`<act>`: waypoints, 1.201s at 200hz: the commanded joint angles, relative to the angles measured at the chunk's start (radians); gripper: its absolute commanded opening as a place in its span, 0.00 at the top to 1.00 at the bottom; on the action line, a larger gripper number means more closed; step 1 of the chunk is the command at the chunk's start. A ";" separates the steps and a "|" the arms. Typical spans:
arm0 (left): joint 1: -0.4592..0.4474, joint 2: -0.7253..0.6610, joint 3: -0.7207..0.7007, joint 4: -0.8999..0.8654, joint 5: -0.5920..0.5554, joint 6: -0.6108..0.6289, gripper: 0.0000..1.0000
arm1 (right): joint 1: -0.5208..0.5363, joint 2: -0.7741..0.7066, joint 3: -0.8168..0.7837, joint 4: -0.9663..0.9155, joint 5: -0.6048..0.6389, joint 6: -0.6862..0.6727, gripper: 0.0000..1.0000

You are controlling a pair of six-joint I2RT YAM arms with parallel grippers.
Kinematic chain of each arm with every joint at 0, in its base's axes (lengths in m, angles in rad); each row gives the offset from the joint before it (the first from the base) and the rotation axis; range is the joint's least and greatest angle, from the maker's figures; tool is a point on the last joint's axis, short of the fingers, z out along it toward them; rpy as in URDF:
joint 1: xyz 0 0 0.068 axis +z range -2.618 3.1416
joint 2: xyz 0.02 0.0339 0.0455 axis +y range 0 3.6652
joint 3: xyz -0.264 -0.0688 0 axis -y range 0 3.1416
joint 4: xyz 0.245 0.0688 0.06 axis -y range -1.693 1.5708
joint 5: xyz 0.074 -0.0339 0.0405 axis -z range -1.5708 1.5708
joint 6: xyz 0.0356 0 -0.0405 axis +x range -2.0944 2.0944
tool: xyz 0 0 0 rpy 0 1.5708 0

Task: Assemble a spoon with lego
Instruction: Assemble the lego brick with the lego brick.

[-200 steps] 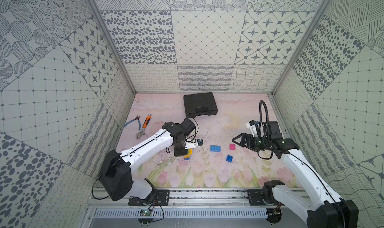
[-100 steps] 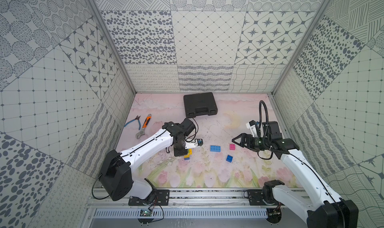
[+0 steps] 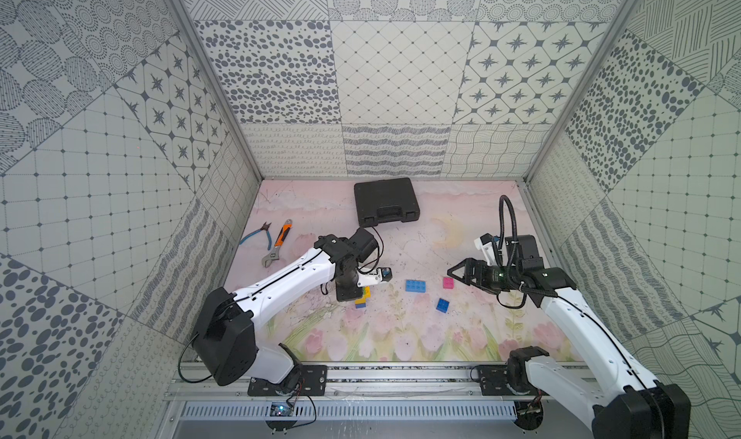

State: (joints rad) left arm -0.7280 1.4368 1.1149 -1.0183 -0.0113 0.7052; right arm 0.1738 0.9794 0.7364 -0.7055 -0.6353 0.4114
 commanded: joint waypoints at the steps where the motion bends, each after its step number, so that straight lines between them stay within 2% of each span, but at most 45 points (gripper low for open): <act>1: -0.007 0.007 -0.004 -0.037 0.053 -0.026 0.57 | 0.003 -0.028 -0.008 0.031 0.000 -0.016 0.02; 34: -0.008 -0.008 0.024 -0.049 0.045 -0.024 0.42 | 0.003 -0.024 -0.011 0.034 0.004 -0.010 0.02; 61: -0.008 -0.014 0.041 -0.054 0.025 -0.018 0.35 | 0.004 -0.022 -0.013 0.040 0.006 -0.006 0.02; 89: -0.008 -0.030 0.060 -0.061 0.028 -0.032 0.30 | 0.004 -0.023 -0.015 0.043 0.004 -0.003 0.02; 126: -0.008 -0.100 0.101 -0.108 0.095 -0.055 0.25 | 0.003 -0.023 -0.017 0.041 0.005 -0.008 0.02; 144: -0.009 -0.133 0.113 -0.124 0.101 -0.070 0.25 | 0.003 -0.019 -0.017 0.044 0.005 -0.009 0.02; 156: -0.008 -0.150 0.111 -0.119 0.102 -0.072 0.30 | 0.004 -0.015 -0.017 0.045 0.007 -0.009 0.02; 160: -0.008 -0.153 0.109 -0.120 0.107 -0.071 0.38 | 0.003 -0.015 -0.017 0.046 0.006 -0.009 0.02; 169: -0.008 -0.151 0.106 -0.124 0.116 -0.063 0.82 | 0.003 -0.013 -0.014 0.046 0.008 -0.009 0.02; 175: -0.008 -0.145 0.103 -0.129 0.118 -0.060 1.00 | 0.003 -0.012 -0.015 0.047 0.009 -0.009 0.02; 240: 0.013 -0.056 0.088 -0.070 0.129 -0.059 1.00 | 0.003 -0.004 -0.010 0.046 0.011 -0.008 0.02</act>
State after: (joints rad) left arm -0.7246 1.3399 1.1976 -1.0889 0.0750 0.6540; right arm 0.1738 0.9733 0.7307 -0.6903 -0.6346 0.4122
